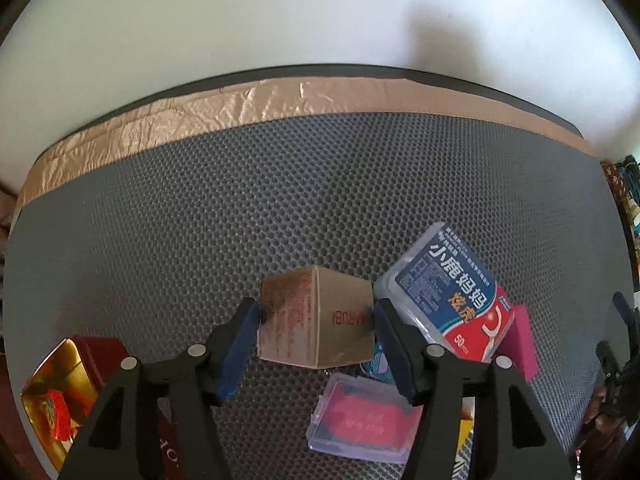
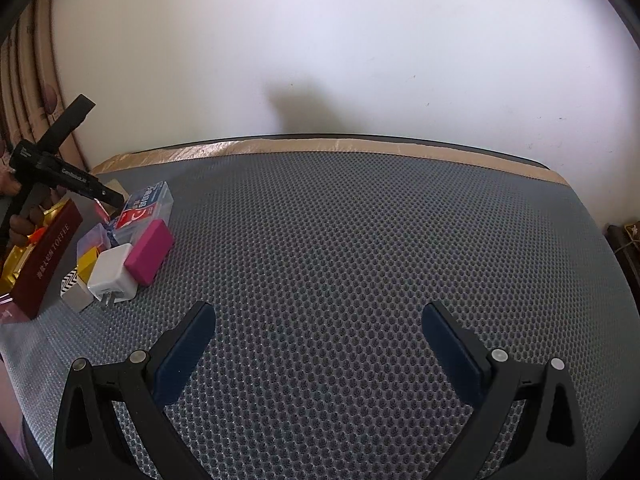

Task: Organize rigid objects
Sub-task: 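Move the left gripper to the beige MARUBI box and grasp it, then carry the MARUBI box toward the tin while the right gripper approaches the chevron cube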

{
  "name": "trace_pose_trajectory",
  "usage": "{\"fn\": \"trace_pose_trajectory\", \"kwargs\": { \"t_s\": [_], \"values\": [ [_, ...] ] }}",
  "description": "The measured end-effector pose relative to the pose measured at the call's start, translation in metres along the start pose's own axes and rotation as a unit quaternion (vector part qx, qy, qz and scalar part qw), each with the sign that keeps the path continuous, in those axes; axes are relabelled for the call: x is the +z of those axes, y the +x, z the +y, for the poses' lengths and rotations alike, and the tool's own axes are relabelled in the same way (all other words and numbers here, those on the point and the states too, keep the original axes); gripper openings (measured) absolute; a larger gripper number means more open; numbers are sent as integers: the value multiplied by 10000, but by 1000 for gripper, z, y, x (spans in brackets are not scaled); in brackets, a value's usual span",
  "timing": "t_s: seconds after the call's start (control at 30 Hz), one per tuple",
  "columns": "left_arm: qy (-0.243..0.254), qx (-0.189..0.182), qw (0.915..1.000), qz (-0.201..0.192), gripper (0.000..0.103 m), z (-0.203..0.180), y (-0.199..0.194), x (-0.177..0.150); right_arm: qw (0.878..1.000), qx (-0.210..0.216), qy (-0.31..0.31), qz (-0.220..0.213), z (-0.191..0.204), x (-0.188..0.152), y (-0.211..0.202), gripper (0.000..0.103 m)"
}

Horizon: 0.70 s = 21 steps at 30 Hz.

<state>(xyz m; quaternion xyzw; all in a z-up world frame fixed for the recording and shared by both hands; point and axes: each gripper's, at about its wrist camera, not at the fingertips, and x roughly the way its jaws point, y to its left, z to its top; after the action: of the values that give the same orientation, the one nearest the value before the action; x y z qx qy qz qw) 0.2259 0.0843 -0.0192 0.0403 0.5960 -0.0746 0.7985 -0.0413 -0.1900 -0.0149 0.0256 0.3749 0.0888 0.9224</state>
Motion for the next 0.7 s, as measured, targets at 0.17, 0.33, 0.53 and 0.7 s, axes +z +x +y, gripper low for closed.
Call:
{"fn": "trace_pose_trajectory", "kwargs": {
  "t_s": [0.17,0.33,0.53,0.7],
  "values": [
    [-254,-158,9992,268,49,8,19,-8,10000,-32,11,20,0,2,3,103],
    [-583,-322,9972,-352,48,16,-4,-19,10000,-50,43,36,-1,2,5,103],
    [-1075,-493,9875,-1043,48,14,-68,-48,9999,-71,35,139,-1,3,9,103],
    [-1084,-779,9842,-1160,49,-7,-110,-95,9993,95,-111,356,6,5,21,103]
  ]
}}
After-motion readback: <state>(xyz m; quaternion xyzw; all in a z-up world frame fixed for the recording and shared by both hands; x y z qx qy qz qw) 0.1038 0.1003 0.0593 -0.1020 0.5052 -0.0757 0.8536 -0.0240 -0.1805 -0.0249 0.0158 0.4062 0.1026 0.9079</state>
